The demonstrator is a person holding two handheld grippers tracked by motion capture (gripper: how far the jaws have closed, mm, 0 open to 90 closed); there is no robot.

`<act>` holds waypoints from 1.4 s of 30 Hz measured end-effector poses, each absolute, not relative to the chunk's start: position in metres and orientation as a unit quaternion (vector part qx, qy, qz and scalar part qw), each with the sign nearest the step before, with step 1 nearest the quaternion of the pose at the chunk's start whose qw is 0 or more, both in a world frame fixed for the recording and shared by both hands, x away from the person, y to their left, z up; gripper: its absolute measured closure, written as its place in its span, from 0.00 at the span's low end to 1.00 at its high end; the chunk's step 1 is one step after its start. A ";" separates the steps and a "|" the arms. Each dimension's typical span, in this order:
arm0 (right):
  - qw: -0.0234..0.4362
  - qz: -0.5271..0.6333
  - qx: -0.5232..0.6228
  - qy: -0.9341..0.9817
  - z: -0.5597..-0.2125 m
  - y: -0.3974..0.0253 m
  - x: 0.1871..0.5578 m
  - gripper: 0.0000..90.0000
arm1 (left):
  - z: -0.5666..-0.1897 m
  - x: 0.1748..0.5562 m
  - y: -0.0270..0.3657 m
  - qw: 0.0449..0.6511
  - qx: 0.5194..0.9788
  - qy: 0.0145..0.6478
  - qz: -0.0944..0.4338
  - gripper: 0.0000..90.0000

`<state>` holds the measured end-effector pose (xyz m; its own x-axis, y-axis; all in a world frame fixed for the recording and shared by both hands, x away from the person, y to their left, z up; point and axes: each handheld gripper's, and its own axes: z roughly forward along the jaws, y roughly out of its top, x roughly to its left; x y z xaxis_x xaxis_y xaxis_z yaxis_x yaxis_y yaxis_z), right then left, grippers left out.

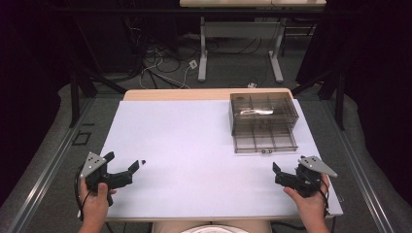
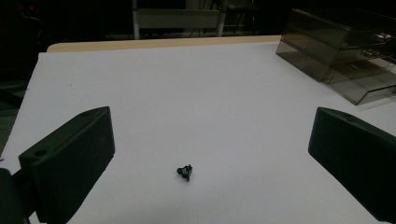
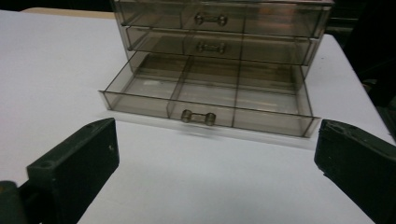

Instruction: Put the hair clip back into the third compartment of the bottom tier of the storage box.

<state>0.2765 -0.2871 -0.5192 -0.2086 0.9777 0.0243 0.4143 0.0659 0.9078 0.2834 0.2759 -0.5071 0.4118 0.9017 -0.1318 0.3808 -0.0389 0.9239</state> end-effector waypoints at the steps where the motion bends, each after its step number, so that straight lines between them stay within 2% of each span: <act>1: 0.330 0.425 0.530 0.655 -0.520 -0.285 0.277 0.00 | -0.508 0.284 0.276 0.504 0.671 0.478 0.259 0.00; 21: 0.300 0.448 0.474 0.696 -0.512 -0.241 0.284 0.00 | -0.509 0.279 0.282 0.506 0.659 0.493 0.260 0.01; 35: 0.288 0.454 0.437 0.721 -0.503 -0.196 0.304 0.00 | -0.508 0.280 0.286 0.513 0.652 0.498 0.251 0.01; 42: 0.265 0.458 0.430 0.732 -0.500 -0.175 0.313 0.00 | -0.508 0.281 0.287 0.516 0.647 0.504 0.248 0.02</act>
